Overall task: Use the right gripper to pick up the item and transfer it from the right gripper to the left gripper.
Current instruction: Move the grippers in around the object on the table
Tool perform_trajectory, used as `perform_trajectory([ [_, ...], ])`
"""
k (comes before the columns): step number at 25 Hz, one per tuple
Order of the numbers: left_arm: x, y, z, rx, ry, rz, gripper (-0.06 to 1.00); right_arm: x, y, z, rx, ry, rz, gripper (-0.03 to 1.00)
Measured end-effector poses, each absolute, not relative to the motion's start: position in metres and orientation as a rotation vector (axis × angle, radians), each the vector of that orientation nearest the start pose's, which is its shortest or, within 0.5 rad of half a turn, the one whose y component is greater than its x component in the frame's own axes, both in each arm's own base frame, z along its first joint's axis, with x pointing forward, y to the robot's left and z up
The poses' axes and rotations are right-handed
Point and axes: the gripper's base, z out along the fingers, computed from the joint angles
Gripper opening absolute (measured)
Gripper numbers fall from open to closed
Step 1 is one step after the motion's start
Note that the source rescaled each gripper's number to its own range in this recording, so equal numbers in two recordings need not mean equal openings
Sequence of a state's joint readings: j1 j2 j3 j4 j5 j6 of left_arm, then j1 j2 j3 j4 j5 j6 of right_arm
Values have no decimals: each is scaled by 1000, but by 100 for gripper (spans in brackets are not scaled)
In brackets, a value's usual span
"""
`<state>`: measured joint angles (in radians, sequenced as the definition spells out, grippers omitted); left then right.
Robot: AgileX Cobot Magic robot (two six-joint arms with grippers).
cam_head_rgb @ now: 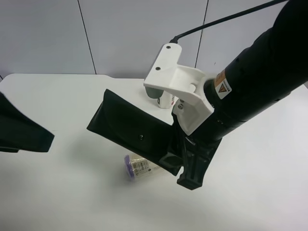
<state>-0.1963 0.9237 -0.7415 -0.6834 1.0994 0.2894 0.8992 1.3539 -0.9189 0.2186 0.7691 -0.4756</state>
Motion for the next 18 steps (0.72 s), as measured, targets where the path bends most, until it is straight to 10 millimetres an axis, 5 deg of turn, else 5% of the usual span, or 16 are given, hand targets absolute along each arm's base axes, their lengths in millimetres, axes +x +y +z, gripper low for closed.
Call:
perform_trajectory([
  [8, 167, -93, 284, 340, 2624, -1043, 100, 132, 228, 263, -1711, 2078, 437, 9],
  [18, 179, -109, 283, 271, 2567, -1363, 100, 131, 239, 269, -1669, 1959, 474, 6],
])
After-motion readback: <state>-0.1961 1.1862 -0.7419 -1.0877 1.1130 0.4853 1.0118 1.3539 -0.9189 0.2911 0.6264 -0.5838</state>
